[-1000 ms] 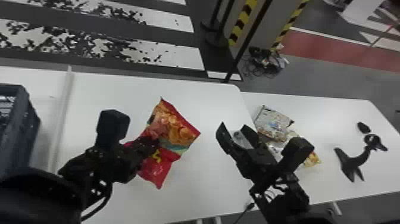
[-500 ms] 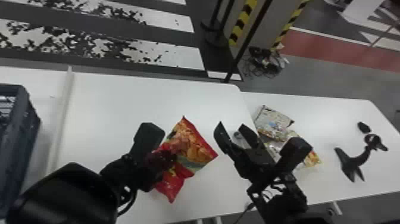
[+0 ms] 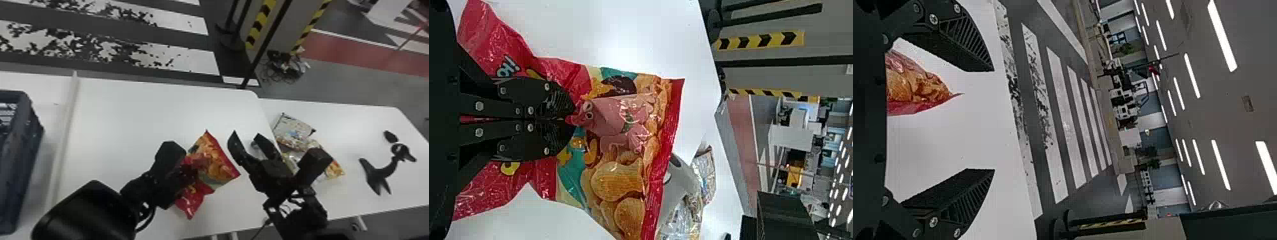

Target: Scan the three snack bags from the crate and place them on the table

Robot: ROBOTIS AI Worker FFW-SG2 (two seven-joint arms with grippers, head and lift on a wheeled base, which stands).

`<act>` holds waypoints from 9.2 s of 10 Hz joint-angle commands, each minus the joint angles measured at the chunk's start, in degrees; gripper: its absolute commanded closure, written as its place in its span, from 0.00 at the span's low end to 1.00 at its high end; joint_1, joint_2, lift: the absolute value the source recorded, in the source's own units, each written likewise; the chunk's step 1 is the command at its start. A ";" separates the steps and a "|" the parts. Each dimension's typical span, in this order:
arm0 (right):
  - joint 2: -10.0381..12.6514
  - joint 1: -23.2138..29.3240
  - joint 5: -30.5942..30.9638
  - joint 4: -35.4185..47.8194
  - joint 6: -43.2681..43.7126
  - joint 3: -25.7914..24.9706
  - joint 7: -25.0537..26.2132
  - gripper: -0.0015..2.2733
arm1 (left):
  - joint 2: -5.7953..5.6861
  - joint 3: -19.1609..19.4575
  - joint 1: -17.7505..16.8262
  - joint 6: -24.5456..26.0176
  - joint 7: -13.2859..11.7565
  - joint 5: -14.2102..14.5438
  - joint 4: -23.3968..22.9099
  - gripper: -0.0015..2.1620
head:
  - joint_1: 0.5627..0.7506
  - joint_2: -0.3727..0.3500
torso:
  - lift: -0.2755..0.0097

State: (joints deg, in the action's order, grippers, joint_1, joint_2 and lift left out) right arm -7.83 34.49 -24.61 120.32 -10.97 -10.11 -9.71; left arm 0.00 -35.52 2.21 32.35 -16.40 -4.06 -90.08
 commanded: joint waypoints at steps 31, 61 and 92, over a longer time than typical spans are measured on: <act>-3.07 2.07 27.86 1.14 -9.91 16.79 -1.81 0.08 | -2.46 37.54 30.22 -19.73 4.62 11.18 -36.05 0.01 | 0.70 0.55 | 0.75; -1.66 3.04 -14.59 11.07 -7.62 3.17 0.30 0.99 | -4.13 35.34 33.65 -21.49 3.04 11.00 -38.07 0.01 | 0.70 0.50 | 0.75; 6.43 0.49 -5.01 12.04 -32.93 -8.87 -6.38 0.04 | -4.30 29.45 31.10 -23.25 5.33 7.05 -36.49 0.01 | 0.70 0.25 | 0.75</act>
State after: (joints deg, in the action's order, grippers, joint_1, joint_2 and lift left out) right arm -0.70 35.66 -31.92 133.07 -44.14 -19.87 -15.77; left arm -4.31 -5.99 33.31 9.10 -11.07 2.99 -126.56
